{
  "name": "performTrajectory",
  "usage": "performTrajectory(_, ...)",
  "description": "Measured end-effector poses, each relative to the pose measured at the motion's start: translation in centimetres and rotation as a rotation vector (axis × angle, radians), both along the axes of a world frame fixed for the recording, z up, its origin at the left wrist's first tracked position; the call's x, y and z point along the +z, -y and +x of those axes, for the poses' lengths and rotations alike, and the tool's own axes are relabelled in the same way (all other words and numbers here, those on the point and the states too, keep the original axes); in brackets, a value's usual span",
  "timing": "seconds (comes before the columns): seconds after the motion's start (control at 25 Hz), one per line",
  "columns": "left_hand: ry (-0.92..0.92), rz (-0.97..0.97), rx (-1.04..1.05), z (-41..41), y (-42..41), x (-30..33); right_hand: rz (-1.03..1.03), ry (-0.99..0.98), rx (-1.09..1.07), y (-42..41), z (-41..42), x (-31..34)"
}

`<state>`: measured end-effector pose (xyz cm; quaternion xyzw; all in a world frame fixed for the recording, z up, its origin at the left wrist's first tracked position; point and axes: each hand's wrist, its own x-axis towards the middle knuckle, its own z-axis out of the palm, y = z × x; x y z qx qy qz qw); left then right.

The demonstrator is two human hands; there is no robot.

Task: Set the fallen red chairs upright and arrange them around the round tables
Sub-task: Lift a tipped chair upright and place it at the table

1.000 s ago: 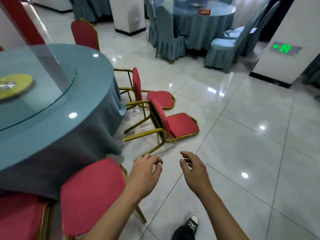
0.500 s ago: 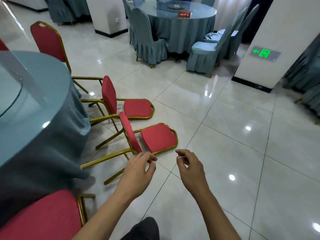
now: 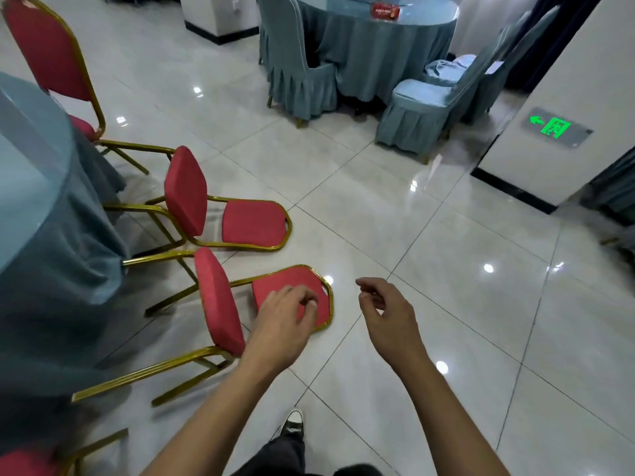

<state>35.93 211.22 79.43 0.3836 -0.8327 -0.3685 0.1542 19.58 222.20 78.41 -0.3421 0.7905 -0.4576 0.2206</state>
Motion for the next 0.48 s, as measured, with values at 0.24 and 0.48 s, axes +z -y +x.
performTrajectory(0.24, 0.018, -0.018, -0.015, -12.7, 5.4, 0.2, -0.005, 0.050, -0.033, 5.2, -11.9, -0.6)
performTrajectory(0.48, 0.041, -0.011, 0.130, -26.9, 8.5, -0.6, -0.022, 0.068, 0.110, 10.5, -26.7, -1.5)
